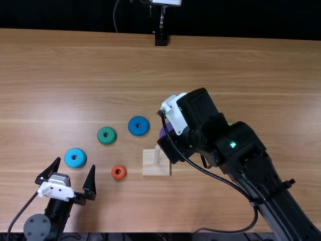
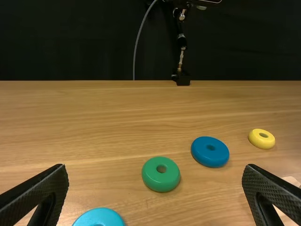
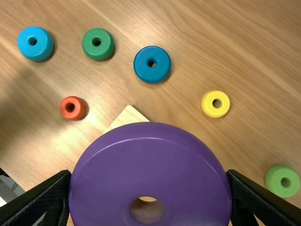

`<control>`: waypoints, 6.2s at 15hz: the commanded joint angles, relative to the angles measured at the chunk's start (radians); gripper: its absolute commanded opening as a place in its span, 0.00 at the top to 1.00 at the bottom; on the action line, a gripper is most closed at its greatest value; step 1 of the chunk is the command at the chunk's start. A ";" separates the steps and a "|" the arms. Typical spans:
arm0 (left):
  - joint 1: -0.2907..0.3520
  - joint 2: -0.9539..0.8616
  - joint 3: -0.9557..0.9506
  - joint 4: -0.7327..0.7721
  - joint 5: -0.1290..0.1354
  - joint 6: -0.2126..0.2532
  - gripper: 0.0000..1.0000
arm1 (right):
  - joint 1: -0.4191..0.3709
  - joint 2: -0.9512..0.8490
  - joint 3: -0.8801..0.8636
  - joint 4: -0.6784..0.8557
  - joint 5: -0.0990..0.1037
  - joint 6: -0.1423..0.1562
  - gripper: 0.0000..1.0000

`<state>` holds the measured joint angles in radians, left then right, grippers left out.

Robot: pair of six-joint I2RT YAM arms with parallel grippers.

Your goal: Build the Hanoi tower: stack the rings onto the peg from bottom to top in this color order: purple, dark blue, light blue, dark green, light green, yellow, orange.

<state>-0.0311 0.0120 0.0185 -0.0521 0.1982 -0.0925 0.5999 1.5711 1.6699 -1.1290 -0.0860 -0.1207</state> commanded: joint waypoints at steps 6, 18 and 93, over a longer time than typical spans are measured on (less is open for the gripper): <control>0.007 -0.012 -0.019 -0.009 0.025 0.008 0.00 | 0.046 0.061 0.031 0.016 -0.010 0.045 1.00; 0.007 -0.012 -0.019 -0.009 0.025 0.008 0.00 | 0.100 0.102 0.022 0.020 -0.010 0.049 1.00; 0.007 -0.012 -0.019 -0.011 0.025 0.008 0.00 | -0.661 -1.557 -1.633 0.944 0.073 0.031 0.00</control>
<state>-0.0311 0.0116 0.0185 -0.0521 0.1982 -0.0925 -0.0551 0.0250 0.0658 -0.1825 -0.0219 -0.0875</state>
